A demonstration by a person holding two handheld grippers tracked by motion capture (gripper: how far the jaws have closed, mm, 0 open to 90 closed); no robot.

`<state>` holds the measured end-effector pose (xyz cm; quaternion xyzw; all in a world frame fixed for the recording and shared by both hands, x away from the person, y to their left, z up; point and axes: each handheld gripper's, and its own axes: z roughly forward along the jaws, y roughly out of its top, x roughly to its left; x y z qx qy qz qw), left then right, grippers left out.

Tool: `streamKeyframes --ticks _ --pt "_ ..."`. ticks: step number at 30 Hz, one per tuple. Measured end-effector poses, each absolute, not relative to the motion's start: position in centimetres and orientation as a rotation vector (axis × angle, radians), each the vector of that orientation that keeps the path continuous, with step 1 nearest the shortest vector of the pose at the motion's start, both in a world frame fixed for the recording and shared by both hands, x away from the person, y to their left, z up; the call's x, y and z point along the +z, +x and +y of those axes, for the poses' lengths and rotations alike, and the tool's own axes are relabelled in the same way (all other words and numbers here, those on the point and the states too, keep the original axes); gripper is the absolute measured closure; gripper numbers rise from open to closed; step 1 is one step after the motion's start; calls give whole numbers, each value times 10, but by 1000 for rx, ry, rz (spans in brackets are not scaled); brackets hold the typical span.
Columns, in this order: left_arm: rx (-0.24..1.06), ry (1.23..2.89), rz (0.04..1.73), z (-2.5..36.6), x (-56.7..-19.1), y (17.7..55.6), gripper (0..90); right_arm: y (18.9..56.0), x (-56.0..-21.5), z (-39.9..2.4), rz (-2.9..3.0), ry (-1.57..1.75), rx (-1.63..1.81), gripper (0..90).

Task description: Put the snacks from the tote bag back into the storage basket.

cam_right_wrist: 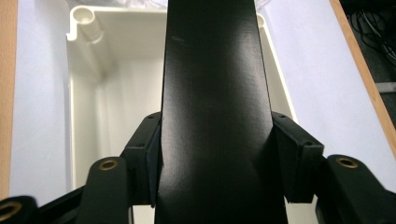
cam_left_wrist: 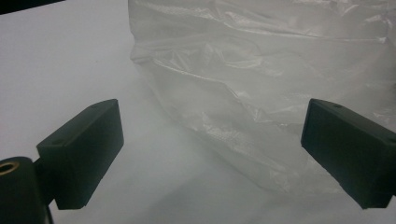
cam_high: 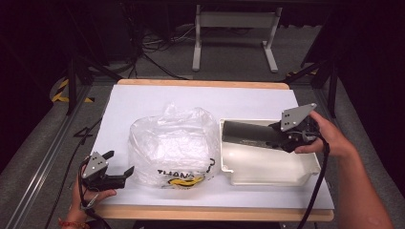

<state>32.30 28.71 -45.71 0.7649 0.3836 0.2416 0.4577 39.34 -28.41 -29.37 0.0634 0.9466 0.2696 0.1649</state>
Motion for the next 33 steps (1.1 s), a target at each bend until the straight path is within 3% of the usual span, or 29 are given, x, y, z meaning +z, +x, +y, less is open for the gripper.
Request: streamKeyframes --ticks 33 --pt "594 1882 946 287 -457 323 65 419 -336 -297 2862 203 560 426"
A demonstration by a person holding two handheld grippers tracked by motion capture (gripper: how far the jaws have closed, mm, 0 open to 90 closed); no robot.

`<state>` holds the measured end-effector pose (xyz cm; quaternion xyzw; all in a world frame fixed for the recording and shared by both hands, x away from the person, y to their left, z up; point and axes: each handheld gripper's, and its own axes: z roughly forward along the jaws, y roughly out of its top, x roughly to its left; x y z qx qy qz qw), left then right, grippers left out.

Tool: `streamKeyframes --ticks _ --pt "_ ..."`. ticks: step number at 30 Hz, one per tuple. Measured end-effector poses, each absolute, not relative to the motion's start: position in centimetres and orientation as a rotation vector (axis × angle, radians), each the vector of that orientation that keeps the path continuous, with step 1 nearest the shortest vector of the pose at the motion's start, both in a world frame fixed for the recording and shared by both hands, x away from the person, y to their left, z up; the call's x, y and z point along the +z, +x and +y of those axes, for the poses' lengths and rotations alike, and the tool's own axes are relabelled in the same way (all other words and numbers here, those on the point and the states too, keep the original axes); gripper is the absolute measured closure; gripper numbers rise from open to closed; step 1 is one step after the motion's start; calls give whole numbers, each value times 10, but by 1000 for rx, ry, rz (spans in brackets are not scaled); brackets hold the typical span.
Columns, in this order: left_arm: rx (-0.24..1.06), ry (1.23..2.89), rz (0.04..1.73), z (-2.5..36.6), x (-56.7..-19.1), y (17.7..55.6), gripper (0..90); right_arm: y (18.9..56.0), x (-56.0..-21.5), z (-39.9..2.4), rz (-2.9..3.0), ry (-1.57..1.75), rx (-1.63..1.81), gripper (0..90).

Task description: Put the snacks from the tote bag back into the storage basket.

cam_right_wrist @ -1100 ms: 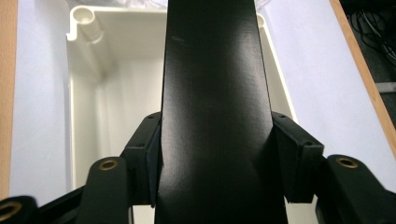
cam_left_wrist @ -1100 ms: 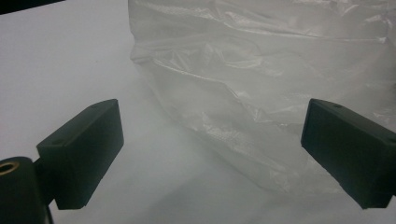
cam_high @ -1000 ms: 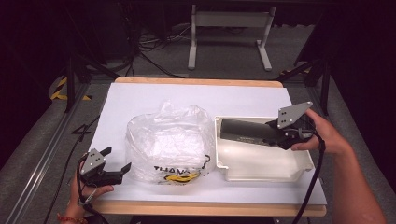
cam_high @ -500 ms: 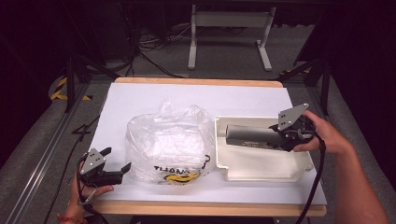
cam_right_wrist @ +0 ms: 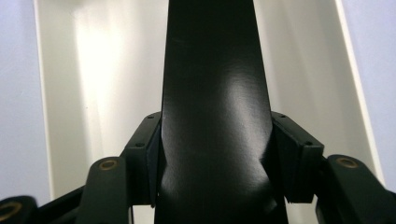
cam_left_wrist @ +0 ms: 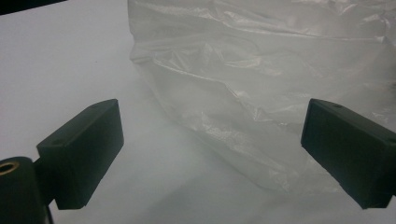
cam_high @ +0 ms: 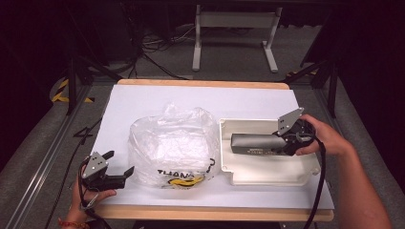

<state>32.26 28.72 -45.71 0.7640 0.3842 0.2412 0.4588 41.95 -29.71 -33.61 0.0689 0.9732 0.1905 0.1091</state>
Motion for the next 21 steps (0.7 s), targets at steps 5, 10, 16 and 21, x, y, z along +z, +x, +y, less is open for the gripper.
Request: streamKeyframes --ticks 5,10,16,21 --pt "595 1886 942 287 -457 323 66 424 -342 -297 2878 222 518 426" --pt "593 1887 940 287 -457 323 66 427 -345 -298 2884 209 538 426" --pt "590 1881 942 287 -457 322 66 430 -351 -292 2916 192 389 425" --pt "588 1887 937 287 -457 323 66 432 -356 -290 2931 192 328 424"
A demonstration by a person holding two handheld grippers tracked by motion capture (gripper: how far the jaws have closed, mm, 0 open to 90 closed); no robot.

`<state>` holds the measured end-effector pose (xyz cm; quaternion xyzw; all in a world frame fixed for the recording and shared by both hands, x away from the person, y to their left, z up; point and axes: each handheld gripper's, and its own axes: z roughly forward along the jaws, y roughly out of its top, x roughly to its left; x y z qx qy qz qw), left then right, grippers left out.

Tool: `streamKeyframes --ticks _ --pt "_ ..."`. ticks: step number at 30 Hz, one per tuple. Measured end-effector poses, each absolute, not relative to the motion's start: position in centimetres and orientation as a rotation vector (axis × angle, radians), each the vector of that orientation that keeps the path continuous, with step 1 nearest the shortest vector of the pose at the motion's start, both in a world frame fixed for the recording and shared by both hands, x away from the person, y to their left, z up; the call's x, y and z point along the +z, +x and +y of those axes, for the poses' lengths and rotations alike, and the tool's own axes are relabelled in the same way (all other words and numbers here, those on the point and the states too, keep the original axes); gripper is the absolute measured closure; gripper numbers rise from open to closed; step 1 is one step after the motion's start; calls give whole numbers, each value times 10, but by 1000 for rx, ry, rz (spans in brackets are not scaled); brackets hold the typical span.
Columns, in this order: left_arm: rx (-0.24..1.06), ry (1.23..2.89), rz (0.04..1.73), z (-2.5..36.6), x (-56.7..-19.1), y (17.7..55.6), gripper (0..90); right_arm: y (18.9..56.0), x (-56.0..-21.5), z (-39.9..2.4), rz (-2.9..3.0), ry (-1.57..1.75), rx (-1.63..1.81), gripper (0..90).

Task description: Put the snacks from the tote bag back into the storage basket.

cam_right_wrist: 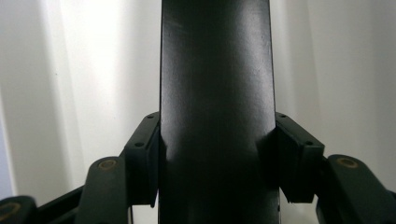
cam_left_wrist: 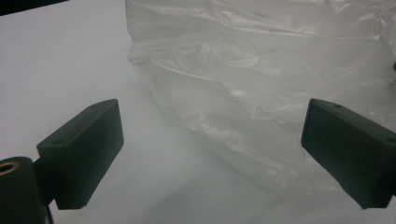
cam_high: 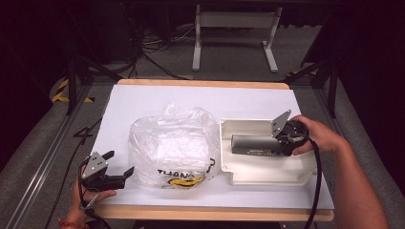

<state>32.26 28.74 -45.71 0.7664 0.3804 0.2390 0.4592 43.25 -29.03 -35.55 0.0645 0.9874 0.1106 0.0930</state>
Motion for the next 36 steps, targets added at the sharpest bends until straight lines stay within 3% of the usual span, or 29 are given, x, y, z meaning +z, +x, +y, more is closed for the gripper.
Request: streamKeyframes --ticks 21,36 --pt "587 1889 933 287 -457 323 66 435 -371 -291 2939 210 142 393" --pt "587 1882 932 288 -457 322 65 431 -369 -321 2876 335 169 382"
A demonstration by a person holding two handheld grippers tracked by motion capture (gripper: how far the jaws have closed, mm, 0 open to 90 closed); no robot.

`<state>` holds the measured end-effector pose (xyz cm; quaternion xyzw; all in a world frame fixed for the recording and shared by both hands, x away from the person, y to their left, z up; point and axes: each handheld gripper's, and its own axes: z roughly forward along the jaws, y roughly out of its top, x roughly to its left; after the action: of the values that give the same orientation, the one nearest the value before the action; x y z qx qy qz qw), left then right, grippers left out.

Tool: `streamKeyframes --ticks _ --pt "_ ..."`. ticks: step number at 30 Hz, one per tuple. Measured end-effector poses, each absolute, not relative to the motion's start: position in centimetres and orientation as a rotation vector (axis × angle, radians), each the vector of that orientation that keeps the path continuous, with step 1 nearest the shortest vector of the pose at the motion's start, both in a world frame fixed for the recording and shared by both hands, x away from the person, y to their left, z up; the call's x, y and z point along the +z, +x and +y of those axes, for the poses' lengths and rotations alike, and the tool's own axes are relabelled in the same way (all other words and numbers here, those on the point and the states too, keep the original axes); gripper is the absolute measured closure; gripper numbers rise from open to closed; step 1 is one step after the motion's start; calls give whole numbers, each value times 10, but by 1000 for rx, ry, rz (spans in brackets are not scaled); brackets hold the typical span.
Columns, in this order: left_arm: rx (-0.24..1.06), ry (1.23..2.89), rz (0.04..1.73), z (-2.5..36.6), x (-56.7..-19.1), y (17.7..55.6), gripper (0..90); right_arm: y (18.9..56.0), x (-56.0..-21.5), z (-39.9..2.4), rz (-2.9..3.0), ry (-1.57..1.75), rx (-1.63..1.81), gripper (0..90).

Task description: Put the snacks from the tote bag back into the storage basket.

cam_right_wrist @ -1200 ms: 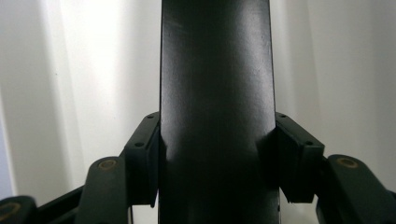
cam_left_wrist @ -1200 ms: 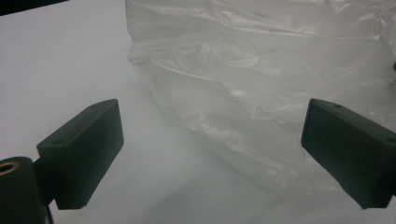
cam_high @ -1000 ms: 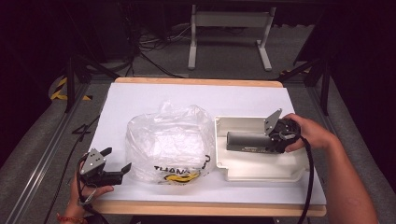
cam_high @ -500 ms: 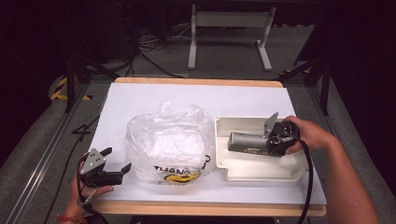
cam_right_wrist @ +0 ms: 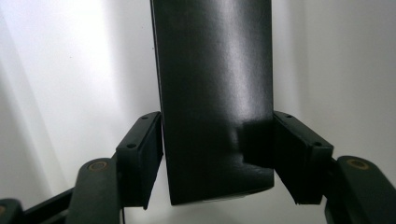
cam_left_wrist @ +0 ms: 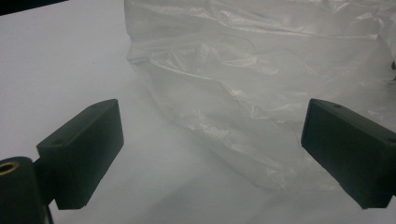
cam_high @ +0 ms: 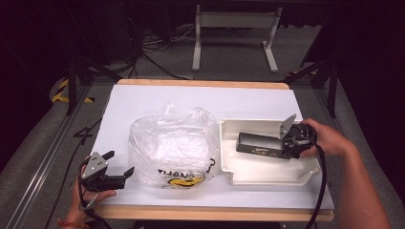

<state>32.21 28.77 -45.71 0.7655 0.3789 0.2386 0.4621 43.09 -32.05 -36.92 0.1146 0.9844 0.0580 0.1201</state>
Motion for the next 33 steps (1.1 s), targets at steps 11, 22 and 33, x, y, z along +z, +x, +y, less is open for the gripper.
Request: streamKeyframes --ticks 11,22,33 --pt "584 1891 930 288 -457 323 65 422 -362 -325 2877 277 246 424" --pt "583 1891 929 288 -457 322 65 423 -361 -325 2869 310 259 395" --pt "585 1885 933 287 -457 322 65 406 -342 -335 2646 412 509 320"
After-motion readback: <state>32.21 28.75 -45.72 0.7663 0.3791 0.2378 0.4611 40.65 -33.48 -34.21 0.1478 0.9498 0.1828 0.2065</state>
